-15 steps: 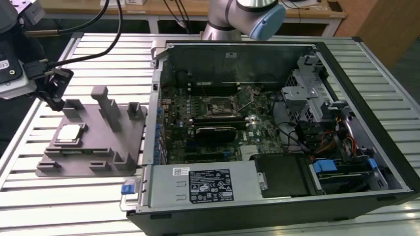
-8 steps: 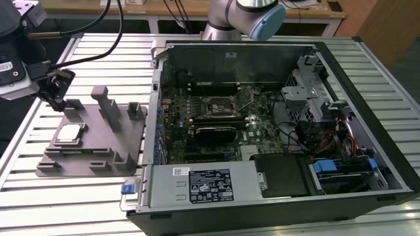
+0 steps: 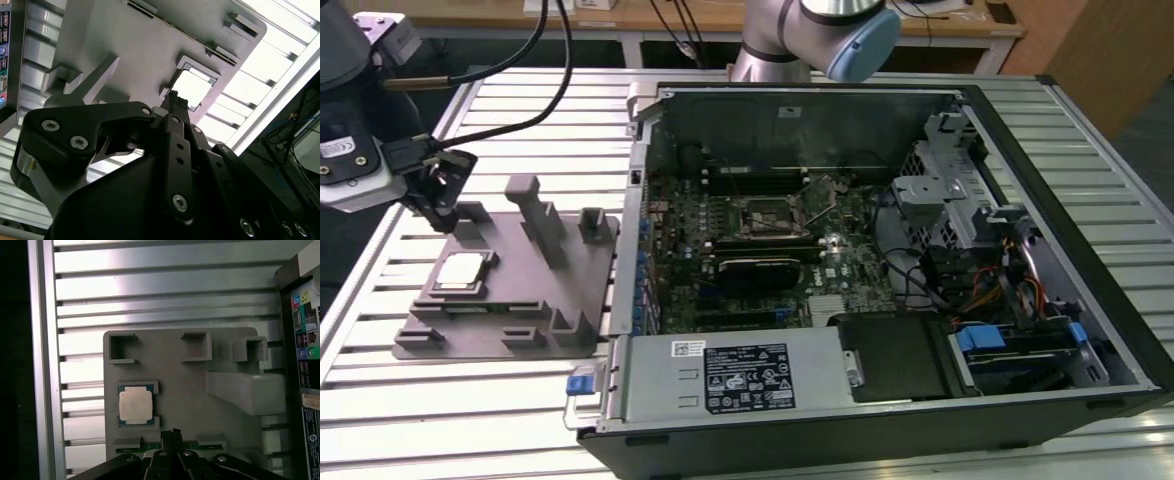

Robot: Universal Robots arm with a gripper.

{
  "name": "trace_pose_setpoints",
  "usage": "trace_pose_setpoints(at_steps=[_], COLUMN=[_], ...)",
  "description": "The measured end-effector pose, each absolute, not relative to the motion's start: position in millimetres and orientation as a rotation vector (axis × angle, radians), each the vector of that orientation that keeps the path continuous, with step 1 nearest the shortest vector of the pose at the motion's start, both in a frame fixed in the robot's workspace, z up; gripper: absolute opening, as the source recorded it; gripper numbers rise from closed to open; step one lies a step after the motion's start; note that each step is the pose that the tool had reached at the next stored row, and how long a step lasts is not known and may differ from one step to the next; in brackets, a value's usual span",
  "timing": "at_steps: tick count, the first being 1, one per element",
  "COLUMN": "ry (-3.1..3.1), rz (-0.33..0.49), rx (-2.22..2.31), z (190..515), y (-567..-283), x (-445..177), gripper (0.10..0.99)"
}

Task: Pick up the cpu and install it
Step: 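Pick up the cpu and move it towards the insertion slot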

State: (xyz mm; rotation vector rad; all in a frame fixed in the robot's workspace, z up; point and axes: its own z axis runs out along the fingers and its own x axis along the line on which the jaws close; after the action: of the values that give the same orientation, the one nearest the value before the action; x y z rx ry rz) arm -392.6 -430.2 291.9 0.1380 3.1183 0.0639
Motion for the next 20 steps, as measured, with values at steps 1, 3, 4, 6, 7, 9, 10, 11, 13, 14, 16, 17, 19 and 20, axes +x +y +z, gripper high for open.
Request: trace_pose_setpoints(at_steps=[1, 3, 4, 6, 7, 9, 10, 11, 13, 14, 16, 17, 19, 20], ry=[3.118, 3.118, 3.118, 3.118, 3.118, 3.118, 3.118, 3.118, 3.118, 3.118, 3.118, 3.118, 3.118, 3.118], rz=[0.064, 0.064, 0.064, 0.064, 0.064, 0.064, 0.064, 0.064, 0.064, 0.064, 0.064, 0.064, 0.064, 0.064], rx=[0.138, 0.138, 0.138, 0.138, 0.138, 0.138, 0.138, 0.138, 0.138, 0.138, 0.138, 0.138, 0.138, 0.138], z=[291.0, 289.2, 288.4, 287.1, 286.4, 285.0, 284.4, 283.8, 282.7, 282.1, 280.8, 280.2, 278.5, 277.5], y=[-430.2, -430.2, -430.1, -430.2, -430.2, -430.2, -430.2, -430.2, -430.2, -430.2, -430.1, -430.1, -430.1, -430.2], x=[-392.7, -392.9, -393.2, -393.7, -394.0, -394.6, -394.8, -395.2, -395.8, -396.1, -396.7, -397.0, -397.8, -398.2], gripper=[0.106, 0.106, 0.106, 0.106, 0.106, 0.106, 0.106, 0.106, 0.106, 0.106, 0.106, 0.106, 0.106, 0.106])
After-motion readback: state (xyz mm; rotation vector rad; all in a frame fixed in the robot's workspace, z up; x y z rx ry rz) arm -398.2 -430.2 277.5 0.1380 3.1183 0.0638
